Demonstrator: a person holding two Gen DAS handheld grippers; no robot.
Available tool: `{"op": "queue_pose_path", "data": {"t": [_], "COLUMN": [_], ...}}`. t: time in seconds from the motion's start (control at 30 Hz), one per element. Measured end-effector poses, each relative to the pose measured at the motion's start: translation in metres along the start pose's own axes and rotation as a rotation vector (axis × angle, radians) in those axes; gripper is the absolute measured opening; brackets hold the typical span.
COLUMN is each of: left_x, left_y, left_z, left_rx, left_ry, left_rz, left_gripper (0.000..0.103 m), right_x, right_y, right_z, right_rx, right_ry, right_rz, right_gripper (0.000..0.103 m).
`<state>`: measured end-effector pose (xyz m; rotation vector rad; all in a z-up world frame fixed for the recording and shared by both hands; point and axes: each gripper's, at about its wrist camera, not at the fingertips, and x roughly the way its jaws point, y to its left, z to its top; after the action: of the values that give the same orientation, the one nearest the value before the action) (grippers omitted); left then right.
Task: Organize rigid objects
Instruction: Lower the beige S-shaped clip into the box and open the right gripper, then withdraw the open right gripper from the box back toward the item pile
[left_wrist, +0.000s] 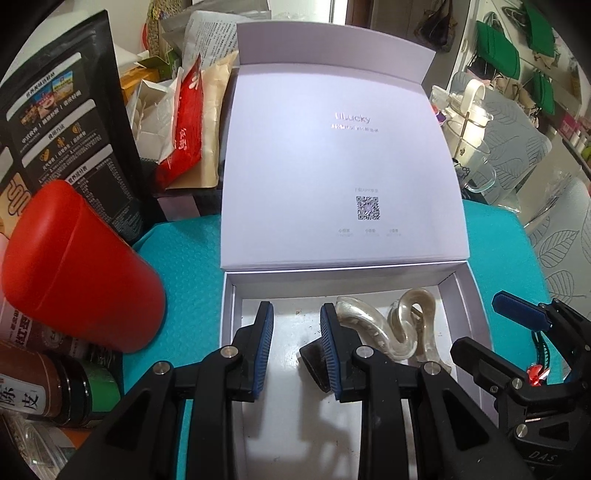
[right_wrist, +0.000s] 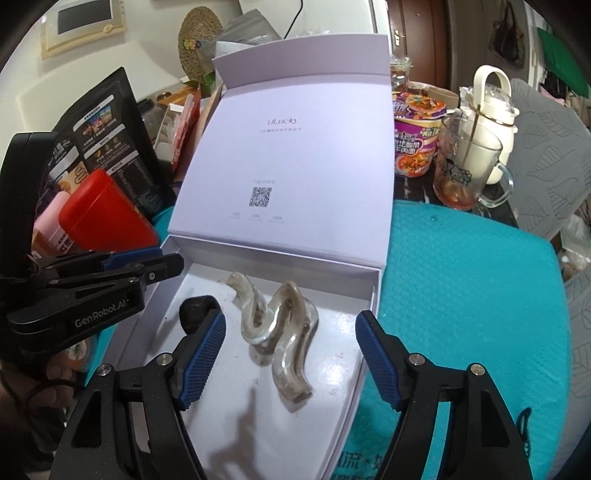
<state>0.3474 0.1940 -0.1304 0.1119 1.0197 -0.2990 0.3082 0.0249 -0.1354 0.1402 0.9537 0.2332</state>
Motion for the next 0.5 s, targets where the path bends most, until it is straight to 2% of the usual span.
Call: {"op": "queue_pose_path", "data": {"t": [0.5], "left_x": [-0.075], "left_y": [-0.011], "left_z": [-0.01], "left_rx": [-0.043], "left_ry": [-0.063], "left_rz": [0.016], "left_gripper": [0.026], "right_x": [-0.068], "right_y": [0.017], "right_z": [-0.007], "right_rx": [-0.032], "right_ry": [-0.063], "right_rz": [0.005], "right_gripper": [0.074]}}
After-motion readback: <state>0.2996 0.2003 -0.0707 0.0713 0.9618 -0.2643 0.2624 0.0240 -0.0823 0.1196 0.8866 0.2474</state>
